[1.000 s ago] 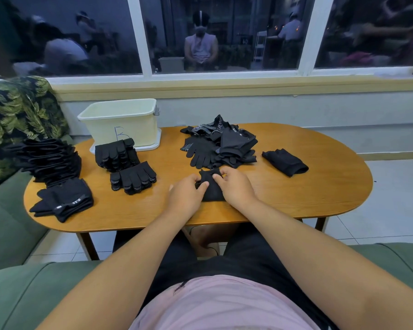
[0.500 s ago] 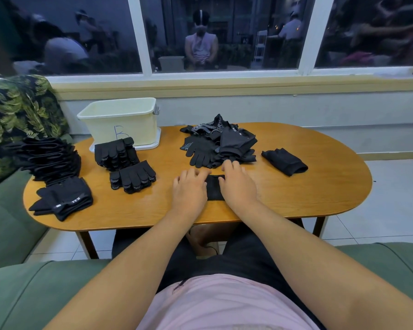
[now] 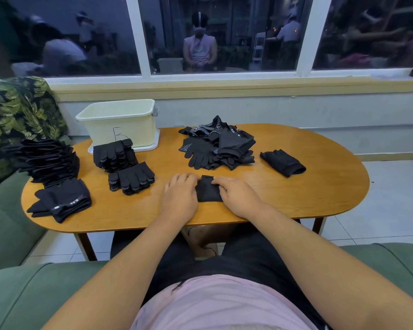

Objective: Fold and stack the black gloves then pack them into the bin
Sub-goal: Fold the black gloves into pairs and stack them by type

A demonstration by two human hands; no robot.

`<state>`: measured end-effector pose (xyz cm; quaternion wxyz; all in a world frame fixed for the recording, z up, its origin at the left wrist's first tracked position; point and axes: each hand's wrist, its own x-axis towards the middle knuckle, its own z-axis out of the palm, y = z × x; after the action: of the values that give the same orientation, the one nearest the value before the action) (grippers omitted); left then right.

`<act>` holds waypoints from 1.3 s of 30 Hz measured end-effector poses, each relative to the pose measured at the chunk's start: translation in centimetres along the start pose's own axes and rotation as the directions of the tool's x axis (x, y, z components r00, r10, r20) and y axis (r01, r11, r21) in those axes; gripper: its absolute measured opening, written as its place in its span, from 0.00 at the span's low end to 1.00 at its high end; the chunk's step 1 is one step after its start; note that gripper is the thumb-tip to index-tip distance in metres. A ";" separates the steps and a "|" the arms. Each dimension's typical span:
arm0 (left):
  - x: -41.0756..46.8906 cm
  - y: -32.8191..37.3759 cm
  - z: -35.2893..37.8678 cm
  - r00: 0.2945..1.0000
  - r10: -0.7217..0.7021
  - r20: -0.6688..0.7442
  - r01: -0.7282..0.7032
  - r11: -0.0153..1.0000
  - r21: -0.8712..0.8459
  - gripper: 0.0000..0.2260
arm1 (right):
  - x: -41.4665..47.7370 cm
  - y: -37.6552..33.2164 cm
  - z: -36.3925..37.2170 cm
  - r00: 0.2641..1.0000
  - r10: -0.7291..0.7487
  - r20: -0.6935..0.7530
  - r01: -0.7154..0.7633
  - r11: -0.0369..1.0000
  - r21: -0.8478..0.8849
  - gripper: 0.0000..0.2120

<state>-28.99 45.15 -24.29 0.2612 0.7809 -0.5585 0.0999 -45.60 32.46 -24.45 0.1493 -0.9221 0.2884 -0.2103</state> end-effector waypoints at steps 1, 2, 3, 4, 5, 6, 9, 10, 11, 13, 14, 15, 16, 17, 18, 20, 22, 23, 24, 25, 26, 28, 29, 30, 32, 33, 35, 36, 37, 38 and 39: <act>-0.2 0.0 -0.2 0.997 0.077 0.008 -0.076 0.995 -0.061 0.13 | -0.1 -0.1 -0.1 1.000 0.003 0.005 -0.003 1.000 0.001 0.16; -0.5 0.0 -0.4 0.985 0.165 0.041 -0.159 0.980 -0.120 0.11 | -0.2 -0.2 -0.2 1.000 0.003 0.009 -0.003 1.000 -0.001 0.14; -0.6 0.0 -0.5 0.965 0.245 0.090 -0.228 0.960 -0.162 0.11 | -0.2 -0.2 -0.3 1.000 -0.002 0.011 0.002 1.000 -0.002 0.13; -0.8 -0.1 -0.5 0.945 0.295 0.139 -0.269 0.946 -0.181 0.12 | -0.3 -0.3 -0.3 1.000 -0.008 0.008 0.008 1.000 -0.002 0.12; -0.8 -0.1 -0.4 0.937 0.307 0.166 -0.276 0.944 -0.183 0.13 | -0.3 -0.3 -0.4 1.000 -0.011 0.006 0.011 1.000 -0.001 0.12; -0.8 -0.1 -0.4 0.943 0.288 0.166 -0.258 0.949 -0.181 0.13 | -0.3 -0.3 -0.5 1.000 -0.010 0.007 0.010 1.000 0.001 0.12; -0.6 0.0 -0.4 0.965 0.219 0.145 -0.195 0.966 -0.167 0.10 | -0.4 -0.4 -0.6 1.000 -0.006 0.021 0.005 1.000 0.026 0.13; -0.6 0.1 -0.5 0.966 0.214 0.146 -0.191 0.969 -0.157 0.09 | -0.5 -0.5 -0.7 1.000 -0.008 0.028 0.008 1.000 0.029 0.13; -0.6 0.2 -0.6 0.966 0.215 0.143 -0.193 0.970 -0.149 0.09 | -0.5 -0.7 -0.7 0.999 -0.015 0.034 0.014 1.000 0.028 0.13; -0.6 0.4 -0.7 0.969 0.215 0.124 -0.197 0.970 -0.146 0.09 | -0.7 -1.0 -0.9 0.999 -0.027 0.047 0.026 1.000 0.015 0.14; -0.7 0.5 -0.8 0.971 0.210 0.117 -0.191 0.970 -0.152 0.09 | -0.8 -1.1 -1.0 0.998 -0.039 0.057 0.038 0.999 0.010 0.16; -0.7 0.6 -0.9 0.973 0.201 0.111 -0.182 0.970 -0.160 0.09 | -0.9 -1.1 -1.1 0.996 -0.059 0.068 0.059 0.998 0.008 0.16; -0.7 0.6 -0.9 0.977 0.187 0.104 -0.168 0.971 -0.169 0.09 | -1.0 -1.2 -1.2 0.993 -0.086 0.078 0.085 0.996 0.008 0.16; -0.7 0.7 -1.0 0.981 0.169 0.095 -0.151 0.972 -0.179 0.09 | -1.1 -1.4 -1.3 0.990 -0.111 0.089 0.111 0.994 0.009 0.15; -0.7 0.8 -1.1 0.985 0.153 0.083 -0.136 0.973 -0.187 0.10 | -1.2 -1.4 -1.4 0.987 -0.133 0.092 0.132 0.991 0.013 0.15; -0.8 0.9 -1.3 0.987 0.151 0.058 -0.138 0.971 -0.194 0.11 | -1.2 -1.5 -1.5 0.987 -0.135 0.083 0.134 0.991 0.029 0.15; -1.1 1.1 -1.5 0.983 0.183 0.028 -0.174 0.965 -0.198 0.11 | -1.4 -1.6 -1.7 0.990 -0.118 0.071 0.113 0.991 0.070 0.16; -1.2 1.2 -1.6 0.980 0.201 0.007 -0.195 0.959 -0.205 0.11 | -1.6 -1.6 -1.9 0.990 -0.124 0.066 0.116 0.988 0.106 0.16; -1.3 1.1 -1.6 0.977 0.215 -0.013 -0.212 0.953 -0.216 0.11 | -1.7 -1.6 -2.0 0.990 -0.127 0.063 0.116 0.982 0.149 0.15; -1.3 1.0 -1.7 0.974 0.223 -0.030 -0.223 0.947 -0.232 0.10 | -1.8 -1.5 -2.1 0.991 -0.121 0.060 0.107 0.974 0.200 0.14; -1.3 0.9 -1.6 0.974 0.224 -0.039 -0.226 0.939 -0.257 0.10 | -1.9 -1.5 -2.2 0.994 -0.095 0.055 0.077 0.963 0.259 0.14; -1.3 0.8 -1.8 0.983 0.180 -0.045 -0.184 0.917 -0.353 0.09 | -2.1 -1.5 -2.7 0.999 -0.002 0.051 -0.019 0.914 0.405 0.14; -1.3 1.0 -2.1 0.992 0.125 -0.034 -0.128 0.894 -0.429 0.08 | -2.2 -1.5 -2.9 0.997 0.041 0.062 -0.067 0.870 0.488 0.13; -1.3 1.3 -2.5 0.998 0.055 -0.012 -0.053 0.855 -0.516 0.08 | -2.2 -1.5 -3.1 0.995 0.070 0.074 -0.099 0.814 0.572 0.11; -1.0 2.0 -3.3 0.994 -0.095 0.058 0.108 0.709 -0.697 0.06 | -2.1 -1.9 -3.5 0.992 0.089 0.089 -0.126 0.692 0.710 0.07; -0.8 2.3 -3.7 0.979 -0.165 0.119 0.195 0.596 -0.779 0.06 | -2.0 -2.2 -3.5 0.990 0.113 0.082 -0.135 0.631 0.764 0.06; -0.1 2.5 -4.5 0.919 -0.257 0.299 0.370 0.301 -0.879 0.11 | -1.6 -2.5 -3.1 0.981 0.181 0.074 -0.160 0.531 0.832 0.07; 0.3 2.3 -4.7 0.876 -0.248 0.414 0.454 0.131 -0.881 0.18 | -1.5 -2.6 -3.0 0.975 0.209 0.079 -0.176 0.500 0.848 0.07; 0.5 1.9 -4.8 0.831 -0.195 0.521 0.529 -0.014 -0.848 0.26 | -1.3 -2.8 -2.9 0.969 0.229 0.096 -0.197 0.474 0.858 0.07; 0.5 1.3 -4.8 0.793 -0.129 0.596 0.588 -0.096 -0.803 0.31 | -1.2 -2.8 -2.9 0.962 0.242 0.122 -0.224 0.455 0.862 0.07; 0.5 0.8 -4.7 0.764 -0.071 0.642 0.632 -0.121 -0.766 0.35 | -1.1 -2.9 -3.0 0.957 0.246 0.154 -0.251 0.433 0.866 0.08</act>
<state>-28.91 46.98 -19.80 0.6227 0.4873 -0.2577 -0.5553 -46.47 34.93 -21.05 0.6298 -0.6625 0.2714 -0.3014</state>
